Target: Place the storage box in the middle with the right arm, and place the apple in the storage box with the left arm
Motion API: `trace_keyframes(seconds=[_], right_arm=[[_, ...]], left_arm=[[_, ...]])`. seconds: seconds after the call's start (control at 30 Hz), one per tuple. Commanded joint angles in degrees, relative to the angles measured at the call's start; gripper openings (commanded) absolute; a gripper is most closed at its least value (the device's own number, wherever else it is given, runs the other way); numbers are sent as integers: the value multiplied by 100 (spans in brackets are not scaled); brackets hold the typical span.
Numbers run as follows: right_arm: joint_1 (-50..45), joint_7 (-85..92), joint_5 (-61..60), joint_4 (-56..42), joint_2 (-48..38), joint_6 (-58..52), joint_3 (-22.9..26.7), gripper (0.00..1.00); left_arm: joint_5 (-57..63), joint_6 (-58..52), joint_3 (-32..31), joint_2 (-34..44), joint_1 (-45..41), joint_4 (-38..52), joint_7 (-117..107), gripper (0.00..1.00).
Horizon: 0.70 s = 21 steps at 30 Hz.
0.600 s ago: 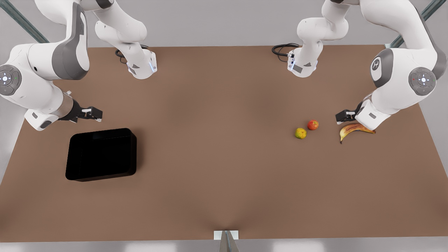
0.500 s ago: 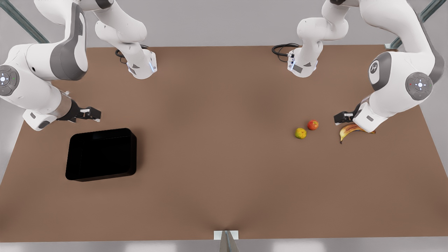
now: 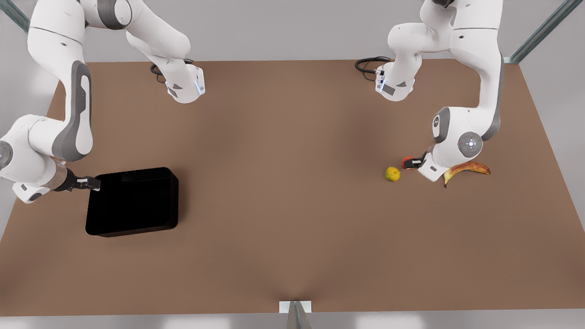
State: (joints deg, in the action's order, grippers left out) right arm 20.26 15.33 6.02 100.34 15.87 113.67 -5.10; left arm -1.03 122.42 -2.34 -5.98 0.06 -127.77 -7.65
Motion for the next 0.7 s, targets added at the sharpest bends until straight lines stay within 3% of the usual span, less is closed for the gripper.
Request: trace_keyframes(seconds=[0.0, 0.13, 0.37, 0.63, 0.67], right_arm=[[48, 66, -4, 56, 4, 84, 0, 100], [505, 383, -4, 214, 294, 541, -9, 100], [909, 374, -57, 856, 1207, 2475, -35, 100], [1199, 638, -13, 627, 1753, 2801, -27, 100], [1190, 611, -22, 645, 1753, 2801, -27, 79]], left_arm=[[-2, 45, 5, 0, -15, -46, 0, 100], [-2, 695, 5, -52, 55, -547, 0, 100], [-2, 1213, 5, -404, 275, -793, 9, 100], [-2, 1460, 5, -562, 275, -1066, 9, 100], [-2, 1460, 5, -588, 275, -1066, 9, 100]])
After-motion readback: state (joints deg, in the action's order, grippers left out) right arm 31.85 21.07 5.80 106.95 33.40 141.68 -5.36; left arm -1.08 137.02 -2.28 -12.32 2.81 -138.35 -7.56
